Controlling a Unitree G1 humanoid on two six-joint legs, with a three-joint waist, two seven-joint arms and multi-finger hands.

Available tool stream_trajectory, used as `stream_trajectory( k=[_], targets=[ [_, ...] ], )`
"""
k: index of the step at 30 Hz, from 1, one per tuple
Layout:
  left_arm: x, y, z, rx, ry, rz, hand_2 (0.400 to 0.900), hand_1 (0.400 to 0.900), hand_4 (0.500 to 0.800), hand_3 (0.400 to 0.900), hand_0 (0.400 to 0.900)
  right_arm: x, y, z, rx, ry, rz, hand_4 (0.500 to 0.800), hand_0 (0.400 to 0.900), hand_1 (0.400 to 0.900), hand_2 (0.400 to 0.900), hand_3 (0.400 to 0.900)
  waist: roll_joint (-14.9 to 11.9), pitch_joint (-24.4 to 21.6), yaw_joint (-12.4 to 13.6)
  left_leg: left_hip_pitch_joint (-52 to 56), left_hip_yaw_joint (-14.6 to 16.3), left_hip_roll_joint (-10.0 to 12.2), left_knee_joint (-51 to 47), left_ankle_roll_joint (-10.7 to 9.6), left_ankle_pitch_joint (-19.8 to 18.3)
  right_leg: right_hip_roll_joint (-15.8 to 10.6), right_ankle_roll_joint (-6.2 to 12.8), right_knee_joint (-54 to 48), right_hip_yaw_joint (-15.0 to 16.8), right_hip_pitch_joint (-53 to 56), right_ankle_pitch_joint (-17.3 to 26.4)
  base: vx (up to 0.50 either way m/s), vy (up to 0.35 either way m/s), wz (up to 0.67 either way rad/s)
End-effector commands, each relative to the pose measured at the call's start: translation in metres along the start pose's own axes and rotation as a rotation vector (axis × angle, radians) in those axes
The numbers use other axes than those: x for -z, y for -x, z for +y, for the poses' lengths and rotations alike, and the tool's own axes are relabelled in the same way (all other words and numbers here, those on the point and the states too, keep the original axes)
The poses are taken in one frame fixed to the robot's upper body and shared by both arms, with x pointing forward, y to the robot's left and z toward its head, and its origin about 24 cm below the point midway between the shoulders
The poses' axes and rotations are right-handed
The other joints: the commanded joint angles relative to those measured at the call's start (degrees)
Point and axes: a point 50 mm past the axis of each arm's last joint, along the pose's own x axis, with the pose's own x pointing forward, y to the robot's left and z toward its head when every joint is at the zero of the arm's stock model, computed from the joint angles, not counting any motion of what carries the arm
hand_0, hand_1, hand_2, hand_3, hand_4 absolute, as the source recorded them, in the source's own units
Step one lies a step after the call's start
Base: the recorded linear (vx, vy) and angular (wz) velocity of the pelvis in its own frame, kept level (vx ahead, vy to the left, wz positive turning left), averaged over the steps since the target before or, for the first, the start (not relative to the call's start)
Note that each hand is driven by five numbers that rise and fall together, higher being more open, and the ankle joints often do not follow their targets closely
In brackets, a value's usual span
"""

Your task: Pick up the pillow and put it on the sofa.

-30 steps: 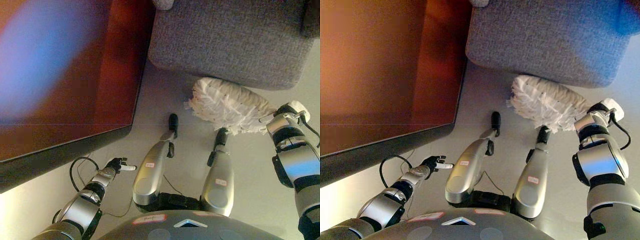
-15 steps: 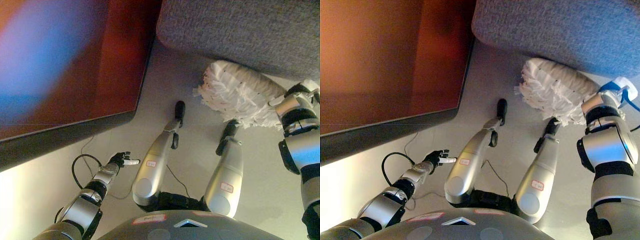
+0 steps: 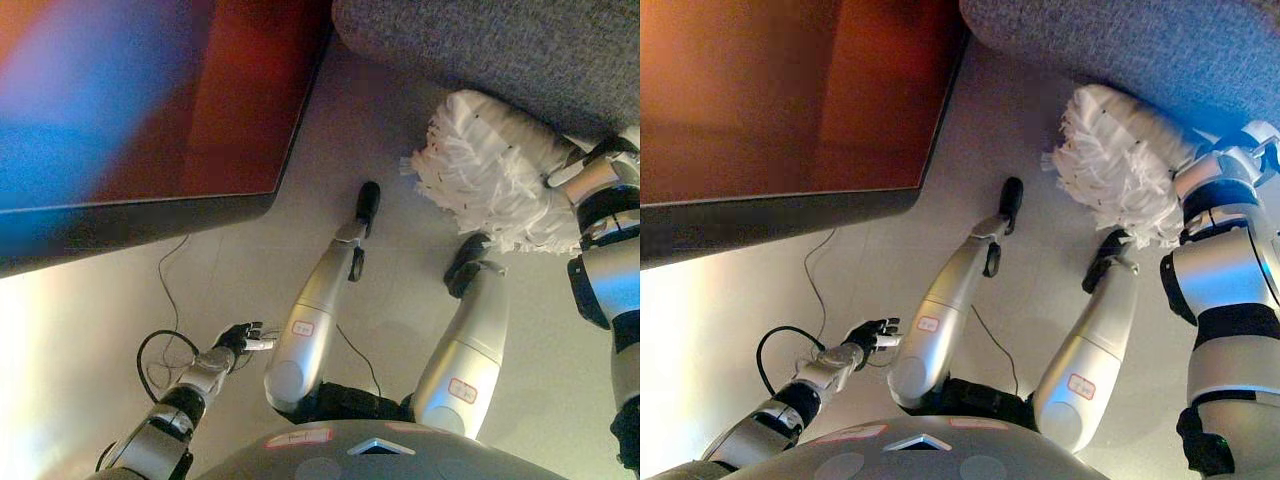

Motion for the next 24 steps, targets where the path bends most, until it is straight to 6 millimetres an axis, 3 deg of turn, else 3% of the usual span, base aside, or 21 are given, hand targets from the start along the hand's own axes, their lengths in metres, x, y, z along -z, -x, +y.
stream_trajectory(
  k=[1,11,18,19,20,24],
  targets=[
    [0.048,0.012,0.015,-0.034,-0.018,0.122,0.9,0.9,0.8,0.9,0.9,0.007,0.006,-0.099,0.253,-0.003,0.003,0.8,0.9,0.9,0.9,0.9,9.7,2.1,1.3,-0.8,0.1,-0.6,7.6,2.5,-9.5,1.1,-3.82,3.0,-0.6,-1.7,-2.9,0.0,0.0,0.0],
    [0.053,0.016,0.015,-0.024,-0.025,0.083,0.9,0.9,0.8,0.9,0.9,-0.014,0.009,-0.09,0.065,-0.165,-0.13,0.8,0.9,0.9,0.9,0.9,11.5,2.1,2.1,-4.2,0.7,-0.9,9.9,2.2,-10.2,1.2,-4.22,5.2,0.2,-5.7,-3.4,-0.02,0.03,0.03],
    [0.056,0.018,0.015,-0.035,-0.012,0.045,0.9,0.9,0.8,0.9,0.9,-0.033,0.017,-0.096,0.007,-0.278,-0.273,0.8,0.9,0.9,0.9,0.9,11.8,2.1,2.3,-6.9,1.2,-1.1,12.1,1.9,-10.9,1.4,-4.17,6.5,0.7,-8.3,-3.3,-0.02,0.016,0.0],
    [0.055,0.018,0.014,-0.039,-0.007,0.036,0.9,0.9,0.8,0.9,0.9,-0.037,0.019,-0.098,-0.01,-0.287,-0.309,0.675,0.692,0.692,0.692,0.692,11.9,2.1,2.3,-7.2,1.4,-1.0,12.5,1.9,-11.1,1.3,-4.22,7.2,0.9,-8.9,-3.4,-0.03,0.034,0.0],
    [0.055,0.018,0.014,-0.041,-0.005,0.034,0.9,0.9,0.8,0.9,0.9,-0.038,0.019,-0.098,-0.011,-0.292,-0.319,0.5,0.4,0.4,0.4,0.4,11.9,2.1,2.3,-7.4,1.4,-1.0,12.7,1.9,-11.2,1.3,-4.19,7.3,1.0,-9.1,-3.4,-0.03,0.043,-0.01],
    [0.058,0.02,0.015,-0.047,0.01,0.026,0.9,0.9,0.8,0.9,0.9,-0.039,0.02,-0.104,0.018,-0.281,-0.358,0.5,0.4,0.4,0.4,0.4,11.8,2.1,2.0,-8.3,1.6,-0.3,12.6,1.7,-10.8,1.4,-4.15,7.3,1.3,-10.0,-3.2,-0.04,0.041,-0.06]
  ],
)
